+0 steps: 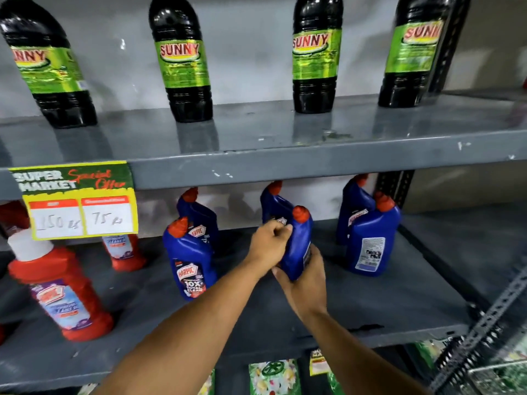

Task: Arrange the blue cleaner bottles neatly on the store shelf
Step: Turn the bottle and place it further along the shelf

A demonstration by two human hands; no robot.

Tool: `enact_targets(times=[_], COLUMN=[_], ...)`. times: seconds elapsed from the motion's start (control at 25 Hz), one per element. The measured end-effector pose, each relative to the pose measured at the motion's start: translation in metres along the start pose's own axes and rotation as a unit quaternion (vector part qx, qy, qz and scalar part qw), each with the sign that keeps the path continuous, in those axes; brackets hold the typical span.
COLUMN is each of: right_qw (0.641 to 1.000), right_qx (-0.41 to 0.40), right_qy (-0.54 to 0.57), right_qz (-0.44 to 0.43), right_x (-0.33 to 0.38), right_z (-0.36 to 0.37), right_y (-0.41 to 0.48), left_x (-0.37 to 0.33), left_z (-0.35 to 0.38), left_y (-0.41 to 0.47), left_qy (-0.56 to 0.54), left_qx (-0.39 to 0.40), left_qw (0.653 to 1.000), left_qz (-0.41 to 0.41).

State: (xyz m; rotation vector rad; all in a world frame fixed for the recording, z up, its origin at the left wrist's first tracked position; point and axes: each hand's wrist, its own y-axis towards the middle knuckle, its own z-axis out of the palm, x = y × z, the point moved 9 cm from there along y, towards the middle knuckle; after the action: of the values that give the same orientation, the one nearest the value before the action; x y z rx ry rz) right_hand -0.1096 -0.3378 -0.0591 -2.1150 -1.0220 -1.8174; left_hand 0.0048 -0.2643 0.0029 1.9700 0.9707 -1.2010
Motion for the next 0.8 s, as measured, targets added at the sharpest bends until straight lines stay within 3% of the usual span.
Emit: enact_targets(times=[0.16, 0.28, 0.44, 0.8], right_qw=[0.998, 0.992, 0.991, 0.965], right_qx=[0.028, 0.074, 0.120, 0.255], right_qy=[-0.048, -0.082, -0.024, 0.037], right_qz=[-0.029, -0.069, -0.050, -0.045], right_x=[-0.002, -0.004, -0.022, -0.034], right_z=[-0.006, -0.008, -0.011, -0.004], right_y=[0.010, 0.020, 0.028, 0.047], left_x=[0.004, -0.007, -0.018, -0.011], left_z=[-0.005, -0.002, 0.002, -0.025], left_y=[0.008, 0.014, 0.015, 0.007], left_qy=[-0.105, -0.107, -0.105, -0.026], left_qx=[0.011, 0.066, 0.113, -0.020], left_qw=[0.994, 0.992, 0.988, 0.999], left_qz=[-0.020, -0.002, 0.014, 0.010])
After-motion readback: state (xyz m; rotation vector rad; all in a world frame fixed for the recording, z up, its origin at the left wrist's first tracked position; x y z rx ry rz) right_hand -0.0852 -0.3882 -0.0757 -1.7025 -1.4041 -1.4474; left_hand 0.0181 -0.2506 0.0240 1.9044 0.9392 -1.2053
